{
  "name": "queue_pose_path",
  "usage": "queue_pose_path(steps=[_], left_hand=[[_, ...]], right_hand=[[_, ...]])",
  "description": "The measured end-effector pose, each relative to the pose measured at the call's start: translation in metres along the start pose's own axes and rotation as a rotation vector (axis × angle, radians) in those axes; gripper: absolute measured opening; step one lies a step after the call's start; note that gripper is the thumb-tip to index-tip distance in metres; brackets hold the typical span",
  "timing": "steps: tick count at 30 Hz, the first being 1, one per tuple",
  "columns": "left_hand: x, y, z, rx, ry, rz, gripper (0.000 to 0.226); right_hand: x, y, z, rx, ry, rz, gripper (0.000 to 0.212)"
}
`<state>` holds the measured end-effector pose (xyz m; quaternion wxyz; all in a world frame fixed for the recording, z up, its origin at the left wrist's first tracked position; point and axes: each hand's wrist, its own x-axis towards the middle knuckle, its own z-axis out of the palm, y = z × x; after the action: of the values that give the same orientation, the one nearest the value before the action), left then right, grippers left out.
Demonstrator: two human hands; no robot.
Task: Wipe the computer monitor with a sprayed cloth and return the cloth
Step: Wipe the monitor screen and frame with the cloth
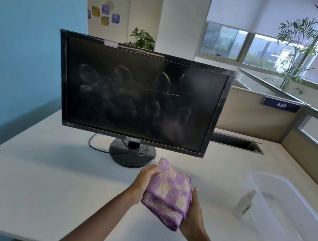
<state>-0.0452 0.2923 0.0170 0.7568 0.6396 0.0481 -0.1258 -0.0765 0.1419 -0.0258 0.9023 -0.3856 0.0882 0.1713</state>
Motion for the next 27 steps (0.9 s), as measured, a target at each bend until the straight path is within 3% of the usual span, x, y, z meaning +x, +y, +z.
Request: queue_pose_path(steps=[4,10,15,19,22,27], left_hand=[[-0.015,-0.002,-0.046,-0.018,0.037,0.031,0.013],[-0.027,0.000,-0.110,0.089,0.133,0.048,0.017],[-0.035,0.017,-0.142,0.059,0.129,0.175,0.021],[-0.034,0.034,-0.163,0.190,0.064,0.367,0.024],[-0.026,0.048,-0.174,0.332,0.021,0.530,0.028],[0.000,0.071,-0.189,0.591,0.301,0.725,0.014]], right_hand=[[0.001,0.019,0.041,-0.120,0.024,0.016,0.045],[0.011,0.040,0.095,-0.323,0.031,-0.041,0.046],[0.026,0.041,0.127,-0.279,0.052,-0.008,0.040],[0.045,0.033,0.147,-0.227,0.028,0.050,0.026],[0.063,0.029,0.157,-0.154,-0.075,0.027,0.037],[0.084,0.020,0.177,-0.088,-0.181,0.029,0.062]])
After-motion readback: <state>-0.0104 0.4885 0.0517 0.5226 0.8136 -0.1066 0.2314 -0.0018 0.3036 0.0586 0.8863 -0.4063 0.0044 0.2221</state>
